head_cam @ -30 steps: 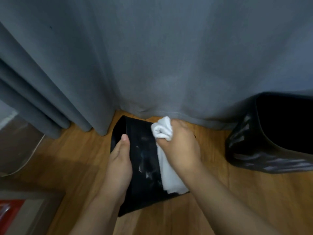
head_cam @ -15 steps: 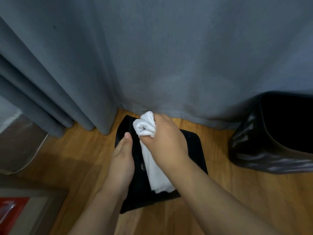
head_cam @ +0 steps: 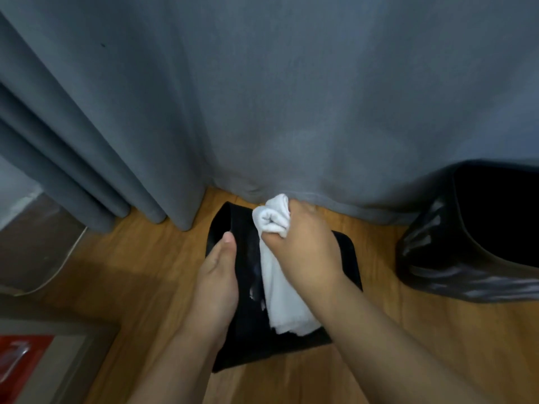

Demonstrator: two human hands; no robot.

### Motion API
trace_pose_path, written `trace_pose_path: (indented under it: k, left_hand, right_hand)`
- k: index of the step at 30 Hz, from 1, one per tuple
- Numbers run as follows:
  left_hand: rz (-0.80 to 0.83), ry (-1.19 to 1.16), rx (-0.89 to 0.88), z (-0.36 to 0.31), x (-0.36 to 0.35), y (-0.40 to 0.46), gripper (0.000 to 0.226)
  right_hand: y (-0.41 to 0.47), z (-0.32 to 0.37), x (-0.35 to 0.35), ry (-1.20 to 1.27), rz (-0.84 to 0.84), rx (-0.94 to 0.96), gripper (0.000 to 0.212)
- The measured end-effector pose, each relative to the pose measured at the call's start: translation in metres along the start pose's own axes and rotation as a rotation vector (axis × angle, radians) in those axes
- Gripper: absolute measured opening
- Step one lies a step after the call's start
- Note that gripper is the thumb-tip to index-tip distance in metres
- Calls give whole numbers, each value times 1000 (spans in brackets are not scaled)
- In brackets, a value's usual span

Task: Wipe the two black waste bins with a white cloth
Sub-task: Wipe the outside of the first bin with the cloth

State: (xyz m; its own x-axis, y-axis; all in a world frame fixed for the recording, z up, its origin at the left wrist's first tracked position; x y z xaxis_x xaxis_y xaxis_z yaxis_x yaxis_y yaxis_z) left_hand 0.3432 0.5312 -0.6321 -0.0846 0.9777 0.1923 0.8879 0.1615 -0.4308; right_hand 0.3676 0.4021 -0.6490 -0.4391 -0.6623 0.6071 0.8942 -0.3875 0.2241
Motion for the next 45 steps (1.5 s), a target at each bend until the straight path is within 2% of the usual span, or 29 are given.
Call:
trace_pose_path:
  k: [3, 7, 10, 13, 15, 16, 18, 20, 22, 25, 29, 30, 33, 35, 38, 41, 42, 44, 45]
  left_hand:
    - [-7, 3, -35, -2, -2, 0, 32]
    - [-6, -25, -34, -1, -3, 0, 15]
    - [5, -10, -23, 2, -1, 0, 35]
    - [-10, -6, -28, -1, 0, 1, 35]
    - [-9, 9, -50, -4, -1, 3, 33]
    - [-12, 26, -60, -6, -2, 5, 32]
    - [-17, 3, -64, -6, -2, 9, 33]
    - [-18, -29, -53, -6, -4, 10, 38]
    - [-8, -31, -53, -5, -5, 9, 39]
    - [2, -34, -34, -5, -8, 5, 23]
    - [4, -18, -42, -12, -11, 2, 16]
    - [8, -17, -47, -12, -11, 3, 20]
    - [-4, -20, -62, -12, -10, 8, 32]
    - [-32, -43, -68, -10, -10, 9, 33]
    - [-42, -36, -70, -8, -10, 9, 38]
    - [-26, -35, -37, -11, -11, 4, 35]
    - [-12, -21, -31, -10, -11, 5, 40]
    - [11, -12, -28, -9, -13, 10, 46]
    - [12, -16, -35, -10, -14, 10, 44]
  right_hand:
    - [-44, 2, 19, 34, 24, -3, 15]
    - [-77, 3, 31, 50, 152, -27, 34]
    - [-47, 7, 24, 39, 78, -44, 12]
    - [-9, 14, 13, 51, -1, -51, 25]
    - [-7, 16, 13, 38, -9, -14, 10]
    - [-16, 14, 15, 38, 12, 3, 12]
    - [-51, 12, 22, 72, 65, 48, 43]
    - [-85, 10, 25, 122, 120, 63, 51]
    - [-98, 7, 22, 146, 122, 75, 46]
    - [-70, 6, 13, 197, 82, 19, 28]
    - [-30, 8, 10, 197, -55, -49, 11]
    - [-33, 9, 15, 205, -57, -50, 12]
    - [-75, 6, 24, 163, 84, 19, 43]
    - [-102, 4, 28, 179, 152, 34, 49]
    - [-95, 5, 26, 152, 139, 29, 42]
    - [-58, 8, 22, 117, -15, -35, 12]
    - [-50, 9, 22, 102, -54, -32, 11]
    - [-51, 8, 22, 91, -28, -10, 14]
    - [-61, 7, 24, 90, 20, 11, 29]
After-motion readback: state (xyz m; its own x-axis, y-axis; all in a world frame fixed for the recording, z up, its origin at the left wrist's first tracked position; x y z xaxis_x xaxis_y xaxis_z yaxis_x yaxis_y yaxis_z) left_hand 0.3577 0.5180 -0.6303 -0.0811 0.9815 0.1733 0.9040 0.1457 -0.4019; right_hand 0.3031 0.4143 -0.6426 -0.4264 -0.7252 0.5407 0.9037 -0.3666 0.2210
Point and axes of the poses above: each hand's wrist, its own y-axis towards the middle knuckle, its own x-axis out of the back of the hand, z = x × y, the point moved 2 cm from there along y, towards the middle knuckle, and after that the axes turned 10 degrees about -z, right-handed, at the moved point
